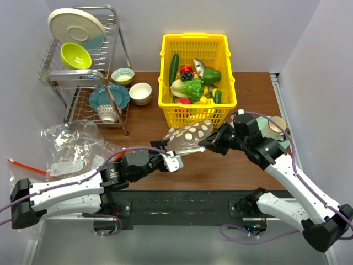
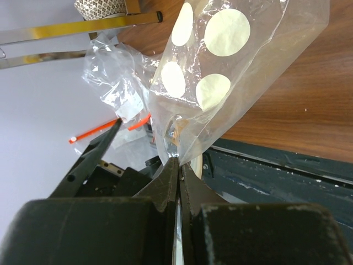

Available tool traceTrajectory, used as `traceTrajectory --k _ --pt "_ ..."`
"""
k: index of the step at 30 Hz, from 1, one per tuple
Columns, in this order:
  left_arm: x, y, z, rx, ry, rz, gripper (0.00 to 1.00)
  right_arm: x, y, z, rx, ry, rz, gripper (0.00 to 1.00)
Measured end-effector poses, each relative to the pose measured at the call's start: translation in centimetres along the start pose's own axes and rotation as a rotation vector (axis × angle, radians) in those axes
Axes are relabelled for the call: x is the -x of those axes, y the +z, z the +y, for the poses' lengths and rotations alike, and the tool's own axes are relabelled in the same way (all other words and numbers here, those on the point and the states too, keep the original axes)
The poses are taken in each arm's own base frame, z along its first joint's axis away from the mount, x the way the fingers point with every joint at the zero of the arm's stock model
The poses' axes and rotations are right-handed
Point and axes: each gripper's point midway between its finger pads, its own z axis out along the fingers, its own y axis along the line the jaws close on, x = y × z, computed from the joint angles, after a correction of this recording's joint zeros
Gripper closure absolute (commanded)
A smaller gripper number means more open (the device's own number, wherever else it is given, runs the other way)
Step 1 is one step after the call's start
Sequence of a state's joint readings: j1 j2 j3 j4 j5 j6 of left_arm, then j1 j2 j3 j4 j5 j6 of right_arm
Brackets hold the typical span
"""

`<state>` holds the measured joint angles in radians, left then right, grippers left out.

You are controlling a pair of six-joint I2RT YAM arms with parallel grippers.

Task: Place the food in the zip-top bag and seal the zipper
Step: Pick up the zipper food storage bag at the center of the board.

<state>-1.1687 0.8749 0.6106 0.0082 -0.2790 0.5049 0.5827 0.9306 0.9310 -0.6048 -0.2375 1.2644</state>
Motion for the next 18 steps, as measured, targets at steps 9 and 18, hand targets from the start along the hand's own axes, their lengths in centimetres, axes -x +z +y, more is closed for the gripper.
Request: traceTrajectory --k 9,18 --pt "-1.3 0.3 -0.6 -0.002 0.026 0.036 1.0 -0.1 -0.1 0.5 0.021 0.014 0.01 1.0" --pt "-1.7 0.4 -0.8 0.001 -0.018 0.062 1.0 0.0 -0.6 1.3 0.063 -0.014 -0.004 0.21"
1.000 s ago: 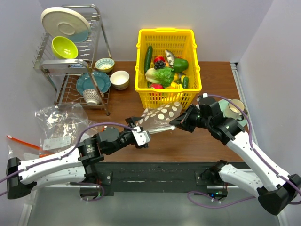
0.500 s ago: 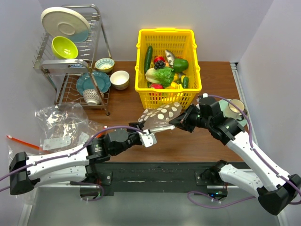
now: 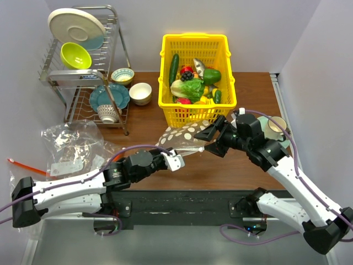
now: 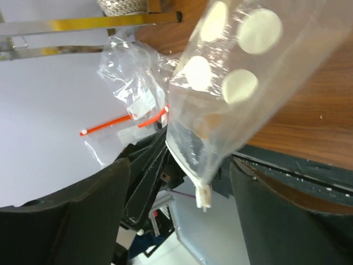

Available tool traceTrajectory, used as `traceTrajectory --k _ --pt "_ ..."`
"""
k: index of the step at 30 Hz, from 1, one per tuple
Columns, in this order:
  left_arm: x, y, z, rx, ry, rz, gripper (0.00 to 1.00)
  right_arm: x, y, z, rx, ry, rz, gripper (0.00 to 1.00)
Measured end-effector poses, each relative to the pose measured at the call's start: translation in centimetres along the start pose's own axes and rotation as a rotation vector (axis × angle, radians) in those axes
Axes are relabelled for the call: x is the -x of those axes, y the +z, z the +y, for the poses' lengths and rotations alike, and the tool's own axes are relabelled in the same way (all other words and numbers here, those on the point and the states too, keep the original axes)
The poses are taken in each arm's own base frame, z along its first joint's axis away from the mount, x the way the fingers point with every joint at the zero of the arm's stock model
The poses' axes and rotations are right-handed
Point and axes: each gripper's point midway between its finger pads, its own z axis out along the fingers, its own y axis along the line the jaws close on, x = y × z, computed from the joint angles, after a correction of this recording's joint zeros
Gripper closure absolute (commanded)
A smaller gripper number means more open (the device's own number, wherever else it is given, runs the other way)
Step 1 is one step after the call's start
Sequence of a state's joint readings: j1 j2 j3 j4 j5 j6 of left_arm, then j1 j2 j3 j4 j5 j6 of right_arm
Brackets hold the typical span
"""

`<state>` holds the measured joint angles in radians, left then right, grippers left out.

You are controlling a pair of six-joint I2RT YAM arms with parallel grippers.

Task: Place the food in the zip-top bag and seal the zipper
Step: Pick up the zipper food storage bag at the center of the board, then open the zipper of the food storage bag at the center of the board.

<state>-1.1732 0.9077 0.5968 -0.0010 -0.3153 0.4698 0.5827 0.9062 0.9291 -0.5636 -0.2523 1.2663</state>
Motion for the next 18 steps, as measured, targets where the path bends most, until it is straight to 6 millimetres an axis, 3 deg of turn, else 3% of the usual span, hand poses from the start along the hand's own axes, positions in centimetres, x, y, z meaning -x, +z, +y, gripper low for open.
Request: traceTrajectory --k 5,12,18 --pt "1.4 -0.5 0.8 0.012 -0.099 0.008 1.0 -0.1 -0.9 0.3 0.074 -0.096 -0.023 0.21" --pt "4.8 -1.3 1.7 0.008 -0.347 -0.018 1.0 -1.6 -0.9 -0.2 0.189 -0.303 0.027 0.23" --pt "5.1 -0.1 0.5 -0.021 -0.494 0.062 1.0 -2.4 -1.3 -0.8 0.265 -0.389 0.025 0.2"
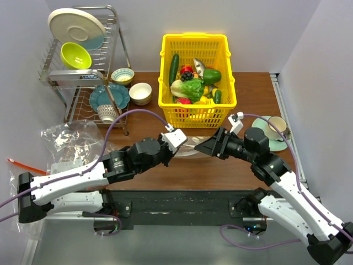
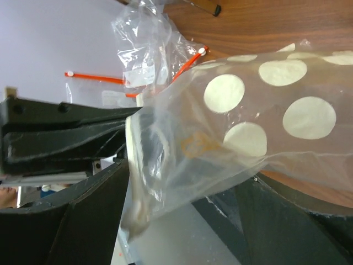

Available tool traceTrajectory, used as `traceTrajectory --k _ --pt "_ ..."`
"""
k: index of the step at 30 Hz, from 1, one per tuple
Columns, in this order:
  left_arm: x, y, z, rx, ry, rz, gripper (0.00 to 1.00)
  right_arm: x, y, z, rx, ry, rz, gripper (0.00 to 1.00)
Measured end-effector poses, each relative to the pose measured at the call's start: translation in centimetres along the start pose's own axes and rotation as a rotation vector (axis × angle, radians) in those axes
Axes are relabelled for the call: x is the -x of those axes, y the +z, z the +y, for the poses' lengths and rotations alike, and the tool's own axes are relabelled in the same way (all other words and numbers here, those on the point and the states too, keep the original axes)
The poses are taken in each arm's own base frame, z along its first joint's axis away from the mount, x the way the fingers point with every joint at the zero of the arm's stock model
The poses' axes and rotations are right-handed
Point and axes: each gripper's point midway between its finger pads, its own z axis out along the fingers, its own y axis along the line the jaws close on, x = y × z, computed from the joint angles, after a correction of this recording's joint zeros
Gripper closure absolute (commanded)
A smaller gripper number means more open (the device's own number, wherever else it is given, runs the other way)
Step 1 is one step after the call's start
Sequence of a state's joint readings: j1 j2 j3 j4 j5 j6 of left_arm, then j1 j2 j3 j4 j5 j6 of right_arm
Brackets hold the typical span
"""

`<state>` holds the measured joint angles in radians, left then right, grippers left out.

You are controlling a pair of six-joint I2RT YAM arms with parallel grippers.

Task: Place the food in the zip-top bag and seal the zipper
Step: Open the zipper of the food storage bag at the center of the board.

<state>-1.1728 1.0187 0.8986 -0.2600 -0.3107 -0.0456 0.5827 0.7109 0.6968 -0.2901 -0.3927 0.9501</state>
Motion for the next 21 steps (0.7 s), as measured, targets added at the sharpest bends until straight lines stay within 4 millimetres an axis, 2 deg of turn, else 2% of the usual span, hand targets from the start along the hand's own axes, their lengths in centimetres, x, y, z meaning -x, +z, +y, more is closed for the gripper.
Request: traceTrajectory --k 1,5,9,13,18,21 --pt "-0.1 0.2 -0.1 -0.001 -0.013 0.011 1.0 0.0 -0.3 0.1 0.013 -0.012 -0.011 0.09" --pt "0.0 0.3 -0.5 -0.007 -0.055 0.037 1.0 0.6 -1.8 1.7 0.081 -0.081 -0.072 0.02" --pt "0.2 0.1 -0.7 -0.01 -0.089 0.041 1.0 1.0 -2.8 2.8 0.113 -0.141 -0.102 0.12" --pt "0.9 -0.3 -0.8 -0.015 -0.128 0.039 1.0 1.2 -2.5 2.7 0.102 -0.153 -0.093 0.25" --pt "2.4 -0.6 -1.2 -0.034 -0.178 0.015 1.0 1.1 -1.1 1.8 0.071 -0.13 -0.059 0.29" --pt "2.6 -0.7 -1.4 -0.046 -0.196 0.014 1.0 1.0 -0.1 1.3 0.052 -0.116 -0.037 0.29"
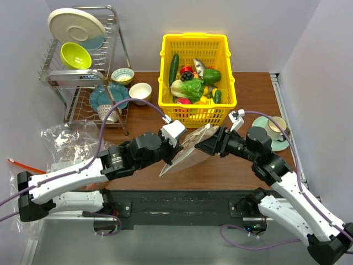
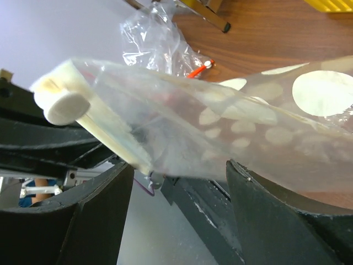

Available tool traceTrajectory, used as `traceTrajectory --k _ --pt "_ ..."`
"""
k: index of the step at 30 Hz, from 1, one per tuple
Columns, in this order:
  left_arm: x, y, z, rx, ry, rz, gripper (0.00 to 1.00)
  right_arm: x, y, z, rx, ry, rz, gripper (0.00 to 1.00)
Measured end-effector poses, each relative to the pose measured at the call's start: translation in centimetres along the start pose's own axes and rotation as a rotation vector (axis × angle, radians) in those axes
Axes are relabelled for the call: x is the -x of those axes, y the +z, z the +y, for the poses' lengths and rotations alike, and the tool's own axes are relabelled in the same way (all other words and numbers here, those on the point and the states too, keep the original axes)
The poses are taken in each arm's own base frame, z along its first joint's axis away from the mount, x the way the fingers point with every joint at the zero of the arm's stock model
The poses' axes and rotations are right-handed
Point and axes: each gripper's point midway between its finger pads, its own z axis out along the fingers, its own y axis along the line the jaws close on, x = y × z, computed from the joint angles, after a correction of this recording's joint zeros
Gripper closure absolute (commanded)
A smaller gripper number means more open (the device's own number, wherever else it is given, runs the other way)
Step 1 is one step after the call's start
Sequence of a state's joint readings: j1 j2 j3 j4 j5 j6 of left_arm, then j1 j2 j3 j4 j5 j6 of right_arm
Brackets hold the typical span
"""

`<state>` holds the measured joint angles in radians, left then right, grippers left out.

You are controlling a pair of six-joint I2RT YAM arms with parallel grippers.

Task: Place the food in the zip-top bag and seal the zipper
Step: Open the zipper of the food storage bag at the center of the board.

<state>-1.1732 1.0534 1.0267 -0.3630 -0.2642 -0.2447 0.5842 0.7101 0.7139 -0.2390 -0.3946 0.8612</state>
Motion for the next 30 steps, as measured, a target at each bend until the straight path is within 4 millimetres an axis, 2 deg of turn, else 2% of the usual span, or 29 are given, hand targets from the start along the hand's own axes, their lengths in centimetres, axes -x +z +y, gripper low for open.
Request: traceTrajectory --k 8,15,19,20,21,24,25,27,30 --pt "0.2 -0.7 -0.9 -0.055 -0.031 -0.003 1.0 -0.9 1.2 0.3 0.006 -0.002 0.047 0.3" --pt "2.4 -1.9 -2.1 -0.126 -0.092 -0.08 1.0 -0.8 1.7 1.4 0.01 -0.019 0.051 0.42" --pt "2.8 -2.0 -2.3 -0.131 -0.123 -0.094 1.0 -1.2 2.5 1.8 -0.005 -0.03 0.067 0.47" --pt "2.7 -2.0 -2.3 -0.13 -0.131 -0.093 1.0 -1.4 2.7 1.9 -0.006 -0.033 0.071 0.5" --pt "2.7 -2.0 -2.3 -0.128 -0.139 -0.092 1.0 -1.4 2.8 2.0 -0.011 -0.036 0.069 0.58" --pt "2.6 -2.1 -2.1 -0.114 -0.159 -0.089 1.0 -1.6 3.0 2.3 -0.014 -0.047 0.071 0.72" --pt "2.6 -2.1 -2.0 -0.108 -0.167 -0.089 1.0 -1.6 3.1 2.6 -0.011 -0.049 0.074 0.82" --pt "2.7 -2.4 -1.8 -0.099 -0.187 -0.093 1.0 -1.7 3.3 2.9 -0.009 -0.055 0.081 0.9" --pt "2.7 -2.8 -1.4 -0.082 -0.215 -0.104 1.0 -2.0 3.8 3.0 -0.019 -0.058 0.095 0.92"
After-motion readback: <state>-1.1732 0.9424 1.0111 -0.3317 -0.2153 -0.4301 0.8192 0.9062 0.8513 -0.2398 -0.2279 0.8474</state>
